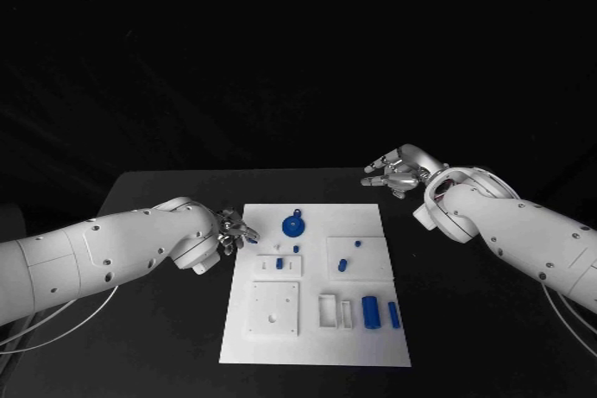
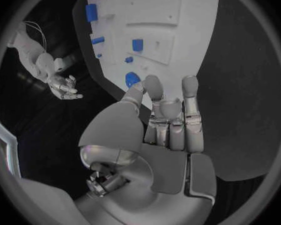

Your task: Assemble the parts on the task board

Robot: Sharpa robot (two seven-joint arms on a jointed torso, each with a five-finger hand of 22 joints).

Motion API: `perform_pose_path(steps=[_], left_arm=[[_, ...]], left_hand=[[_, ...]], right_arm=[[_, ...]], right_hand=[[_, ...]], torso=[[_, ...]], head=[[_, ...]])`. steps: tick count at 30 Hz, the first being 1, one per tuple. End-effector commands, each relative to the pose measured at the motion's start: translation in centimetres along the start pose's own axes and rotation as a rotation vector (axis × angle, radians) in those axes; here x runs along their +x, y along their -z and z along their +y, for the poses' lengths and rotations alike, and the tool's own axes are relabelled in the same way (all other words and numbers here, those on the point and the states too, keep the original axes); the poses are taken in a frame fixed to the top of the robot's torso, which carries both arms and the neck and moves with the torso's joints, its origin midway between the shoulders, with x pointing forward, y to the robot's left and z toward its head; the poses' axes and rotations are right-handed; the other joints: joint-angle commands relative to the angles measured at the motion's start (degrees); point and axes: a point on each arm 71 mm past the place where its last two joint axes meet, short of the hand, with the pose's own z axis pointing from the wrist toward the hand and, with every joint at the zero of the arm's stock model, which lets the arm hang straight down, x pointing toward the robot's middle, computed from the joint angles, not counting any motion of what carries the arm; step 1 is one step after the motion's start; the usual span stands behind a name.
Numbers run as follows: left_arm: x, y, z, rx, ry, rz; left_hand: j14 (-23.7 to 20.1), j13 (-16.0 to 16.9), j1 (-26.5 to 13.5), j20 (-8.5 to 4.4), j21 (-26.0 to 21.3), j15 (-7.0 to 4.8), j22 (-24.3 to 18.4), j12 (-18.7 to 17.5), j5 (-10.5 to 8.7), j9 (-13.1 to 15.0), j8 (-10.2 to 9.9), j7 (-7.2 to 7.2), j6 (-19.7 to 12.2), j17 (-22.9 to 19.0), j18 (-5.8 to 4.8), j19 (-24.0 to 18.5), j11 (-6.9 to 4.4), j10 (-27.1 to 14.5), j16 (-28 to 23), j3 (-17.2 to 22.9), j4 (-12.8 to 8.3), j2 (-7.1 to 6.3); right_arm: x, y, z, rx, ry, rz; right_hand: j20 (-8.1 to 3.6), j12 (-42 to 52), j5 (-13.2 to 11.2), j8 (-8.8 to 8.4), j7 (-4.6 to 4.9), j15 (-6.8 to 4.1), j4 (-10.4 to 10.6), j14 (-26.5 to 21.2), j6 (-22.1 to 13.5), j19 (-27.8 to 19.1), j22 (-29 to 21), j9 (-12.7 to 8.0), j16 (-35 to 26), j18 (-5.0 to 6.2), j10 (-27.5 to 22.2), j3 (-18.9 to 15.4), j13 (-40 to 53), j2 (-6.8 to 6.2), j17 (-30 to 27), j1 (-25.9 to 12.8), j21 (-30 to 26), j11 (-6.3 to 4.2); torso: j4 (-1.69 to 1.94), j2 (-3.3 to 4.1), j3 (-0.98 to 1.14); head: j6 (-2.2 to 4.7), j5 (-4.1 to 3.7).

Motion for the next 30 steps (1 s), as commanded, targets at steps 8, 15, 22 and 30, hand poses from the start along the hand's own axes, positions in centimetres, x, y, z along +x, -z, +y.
perform_pose_path(steps=[8, 15, 22, 30], left_arm=[[1.2, 1.1, -0.7, 0.008, 0.081, -0.093], [2.2, 1.4, -1.4, 0.036, 0.06, -0.098], [3.1, 1.4, -1.9, 0.038, 0.018, -0.066], [3.7, 1.3, -1.8, 0.026, -0.039, -0.028]], left_hand=[[1.13, -1.01, -0.86, -0.13, 0.38, -0.07, 1.09, 1.05, 1.09, 14.33, -0.15, -5.23, 5.99, 2.25, -0.42, 0.49, -0.44, 2.8, -0.54, 1.03, -0.63, -0.57], [1.41, -1.33, -1.03, -0.12, 0.5, -0.09, 1.11, 1.25, 2.01, 14.45, -0.12, -5.26, 6.19, 3.16, -0.36, 0.51, -0.47, 2.81, -0.68, 1.29, -0.87, -0.7], [1.43, -1.44, -1.15, -0.09, 0.56, -0.08, 1.11, 1.36, 2.0, 14.5, -0.05, -5.3, 6.36, 3.44, -0.35, 0.48, -0.47, 2.8, -0.8, 1.42, -0.92, -0.67], [1.35, -1.54, -1.19, -0.01, 0.58, -0.01, 1.12, 1.39, 1.87, 14.48, -0.12, -5.25, 6.33, 3.59, -0.33, 0.35, -0.38, 2.79, -0.93, 1.49, -0.97, -0.67]], right_arm=[[0.2, -0.1, 0.0, 0.0, -0.001, 0.012], [0.1, -0.1, -0.1, 0.001, 0.0, 0.012], [0.1, -0.1, -0.1, 0.001, 0.0, 0.013], [0.1, 0.0, -0.1, 0.001, 0.0, 0.013]], right_hand=[[0.42, -0.36, 0.2, 0.23, 0.01, 0.1, 0.0, 0.13, -0.55, 2.68, 3.76, -0.06, -0.33, 0.98, -0.09, -0.24, -0.04, 0.2, -0.06, 0.05, -0.13, 0.17], [0.42, -0.36, 0.2, 0.23, 0.01, 0.1, 0.0, 0.13, -0.55, 2.68, 3.76, -0.06, -0.33, 0.98, -0.09, -0.24, -0.04, 0.2, -0.06, 0.05, -0.13, 0.17], [0.42, -0.36, 0.2, 0.23, 0.01, 0.1, 0.0, 0.13, -0.55, 2.68, 3.76, -0.06, -0.33, 0.98, -0.09, -0.24, -0.04, 0.2, -0.06, 0.05, -0.13, 0.17], [0.42, -0.36, 0.2, 0.23, 0.01, 0.1, 0.0, 0.13, -0.55, 2.68, 3.76, -0.06, -0.33, 0.98, -0.09, -0.24, -0.04, 0.2, -0.06, 0.05, -0.13, 0.17]], torso=[[0.51, -0.45, 0.33], [0.5, -0.39, 0.34], [0.42, -0.37, 0.34], [0.48, -0.36, 0.3]], head=[[-0.56, -0.2], [-0.6, -0.31], [-0.82, -0.28], [-1.07, -0.38]])
